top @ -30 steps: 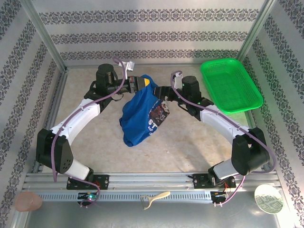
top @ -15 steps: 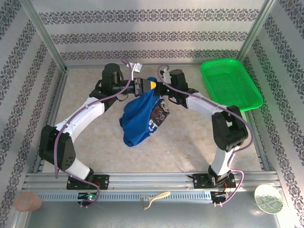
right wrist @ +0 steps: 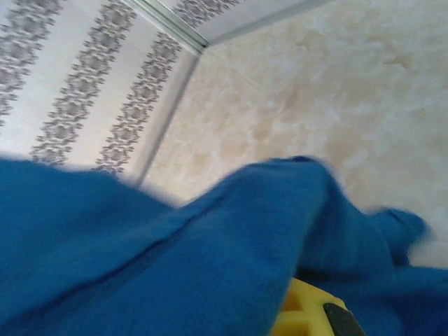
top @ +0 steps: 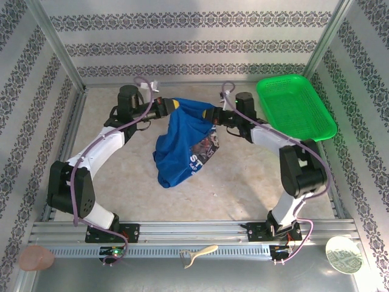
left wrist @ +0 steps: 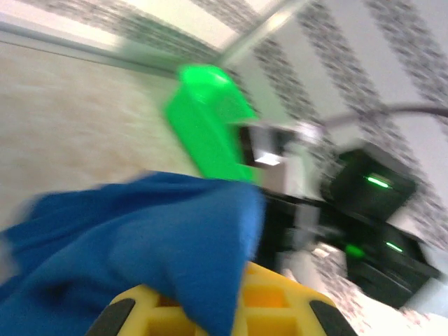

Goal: Fold the inside-out t-shirt

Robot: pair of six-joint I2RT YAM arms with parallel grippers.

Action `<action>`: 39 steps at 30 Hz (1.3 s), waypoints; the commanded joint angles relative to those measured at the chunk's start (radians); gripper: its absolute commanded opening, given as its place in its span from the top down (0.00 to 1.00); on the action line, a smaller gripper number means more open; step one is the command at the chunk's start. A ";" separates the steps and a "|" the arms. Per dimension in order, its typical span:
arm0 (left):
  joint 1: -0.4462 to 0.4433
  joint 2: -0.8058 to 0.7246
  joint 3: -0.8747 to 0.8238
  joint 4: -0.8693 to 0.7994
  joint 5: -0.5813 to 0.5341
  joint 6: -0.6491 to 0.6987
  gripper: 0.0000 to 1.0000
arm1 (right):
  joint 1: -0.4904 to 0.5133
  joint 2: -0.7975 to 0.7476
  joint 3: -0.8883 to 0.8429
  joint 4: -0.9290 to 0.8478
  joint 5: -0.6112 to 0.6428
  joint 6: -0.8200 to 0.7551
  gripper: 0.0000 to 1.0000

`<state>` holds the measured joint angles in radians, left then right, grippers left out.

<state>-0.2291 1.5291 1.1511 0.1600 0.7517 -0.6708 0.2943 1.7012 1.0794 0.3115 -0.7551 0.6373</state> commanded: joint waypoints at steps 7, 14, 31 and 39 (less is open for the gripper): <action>0.014 0.157 0.025 -0.165 -0.344 0.122 1.00 | 0.018 -0.238 -0.121 0.333 -0.242 0.207 1.00; -0.066 0.310 0.034 -0.003 -0.149 0.083 0.78 | 0.069 -0.217 -0.121 0.495 -0.262 0.274 1.00; -0.079 -0.119 -0.041 -0.131 -0.112 0.256 0.29 | -0.033 -0.115 -0.132 0.600 -0.323 0.360 1.00; -0.117 -0.055 -0.022 -0.018 0.007 0.223 0.44 | -0.016 -0.107 -0.106 0.595 -0.337 0.371 1.00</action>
<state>-0.3256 1.4460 1.1027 0.0982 0.6910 -0.4675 0.2661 1.5875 0.9287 0.8402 -1.0641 1.0008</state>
